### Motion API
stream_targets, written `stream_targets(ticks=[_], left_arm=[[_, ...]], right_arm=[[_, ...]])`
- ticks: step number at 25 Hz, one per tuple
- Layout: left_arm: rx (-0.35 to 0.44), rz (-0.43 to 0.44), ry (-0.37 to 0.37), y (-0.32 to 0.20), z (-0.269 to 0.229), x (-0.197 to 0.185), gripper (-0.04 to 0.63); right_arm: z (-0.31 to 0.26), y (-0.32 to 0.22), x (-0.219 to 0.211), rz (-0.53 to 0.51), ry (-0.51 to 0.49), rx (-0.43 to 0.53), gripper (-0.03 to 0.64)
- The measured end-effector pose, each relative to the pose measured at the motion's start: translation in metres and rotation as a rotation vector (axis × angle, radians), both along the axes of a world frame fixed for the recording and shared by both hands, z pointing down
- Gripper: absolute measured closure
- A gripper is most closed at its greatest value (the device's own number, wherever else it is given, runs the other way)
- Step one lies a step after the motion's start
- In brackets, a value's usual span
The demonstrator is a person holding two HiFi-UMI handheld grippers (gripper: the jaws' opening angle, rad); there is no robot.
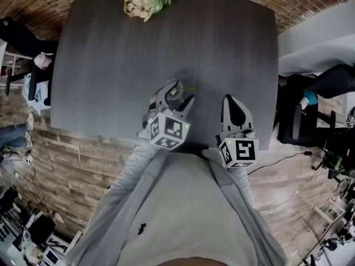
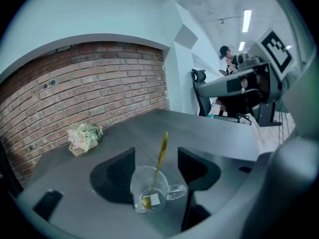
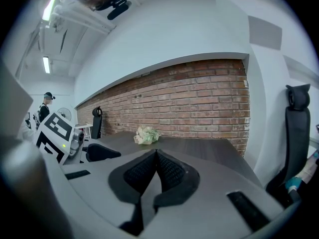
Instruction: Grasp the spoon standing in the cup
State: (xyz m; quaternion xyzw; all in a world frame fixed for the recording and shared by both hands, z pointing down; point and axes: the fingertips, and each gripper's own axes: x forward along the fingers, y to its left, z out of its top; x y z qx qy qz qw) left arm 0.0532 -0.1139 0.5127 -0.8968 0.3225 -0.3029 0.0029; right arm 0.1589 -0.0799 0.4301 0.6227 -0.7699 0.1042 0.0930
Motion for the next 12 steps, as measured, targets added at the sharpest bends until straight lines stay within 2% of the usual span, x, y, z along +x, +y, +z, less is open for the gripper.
stream_targets(ticks=[12], left_arm=[[-0.004,-0.008,-0.028,-0.006,0.014,0.009,0.347]], right_arm=[[0.002,0.004,0.004,0.018,-0.013,0.0,0.601]])
